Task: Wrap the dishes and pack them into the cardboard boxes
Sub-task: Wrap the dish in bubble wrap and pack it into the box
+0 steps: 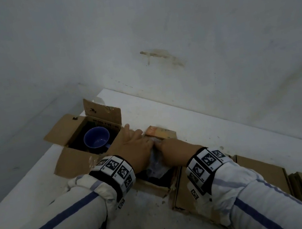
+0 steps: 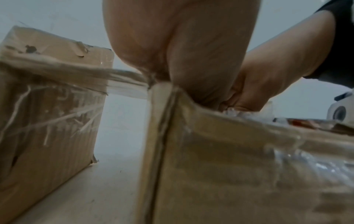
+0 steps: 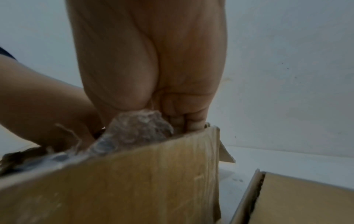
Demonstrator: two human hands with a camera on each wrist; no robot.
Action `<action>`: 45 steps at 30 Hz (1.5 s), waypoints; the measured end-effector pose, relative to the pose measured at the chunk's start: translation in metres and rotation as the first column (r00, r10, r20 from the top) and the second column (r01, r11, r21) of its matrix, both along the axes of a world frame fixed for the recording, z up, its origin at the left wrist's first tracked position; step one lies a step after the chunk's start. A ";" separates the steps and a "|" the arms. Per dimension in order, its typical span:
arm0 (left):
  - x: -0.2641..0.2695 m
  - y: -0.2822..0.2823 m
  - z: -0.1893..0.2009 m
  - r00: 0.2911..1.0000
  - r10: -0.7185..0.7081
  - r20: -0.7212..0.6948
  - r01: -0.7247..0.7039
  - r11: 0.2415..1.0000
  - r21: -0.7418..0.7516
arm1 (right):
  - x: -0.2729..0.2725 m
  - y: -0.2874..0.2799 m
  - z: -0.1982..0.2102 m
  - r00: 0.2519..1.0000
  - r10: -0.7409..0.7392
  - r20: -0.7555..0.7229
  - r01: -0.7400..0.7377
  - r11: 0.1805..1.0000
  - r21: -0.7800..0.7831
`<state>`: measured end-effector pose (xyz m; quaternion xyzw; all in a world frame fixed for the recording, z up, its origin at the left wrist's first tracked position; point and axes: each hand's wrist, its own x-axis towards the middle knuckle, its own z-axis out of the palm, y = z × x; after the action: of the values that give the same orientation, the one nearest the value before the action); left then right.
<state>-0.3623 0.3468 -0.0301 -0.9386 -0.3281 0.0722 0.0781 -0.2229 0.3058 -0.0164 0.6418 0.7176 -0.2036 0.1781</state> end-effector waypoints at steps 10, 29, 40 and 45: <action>0.004 0.002 0.003 0.991 -0.003 -0.133 -0.007 0.997 -0.077 | 0.012 0.000 0.009 0.994 0.060 0.092 -0.064 0.997 0.043; 0.004 0.003 -0.010 0.978 0.020 -0.208 -0.039 0.995 -0.088 | 0.001 -0.015 0.000 0.975 0.008 0.221 0.006 0.998 -0.062; 0.001 -0.001 -0.009 0.982 0.000 -0.190 -0.031 0.987 -0.160 | 0.007 -0.035 -0.004 0.980 -0.061 0.192 0.056 0.998 0.032; 0.008 -0.023 0.015 0.977 0.062 -0.202 -0.082 0.992 -0.093 | 0.007 -0.046 -0.004 0.992 -0.114 0.054 0.103 0.979 0.175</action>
<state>-0.3543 0.3236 -0.0146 -0.9170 -0.3484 0.1848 0.0601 -0.2157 0.2603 -0.0200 0.6993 0.6902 -0.1297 0.1335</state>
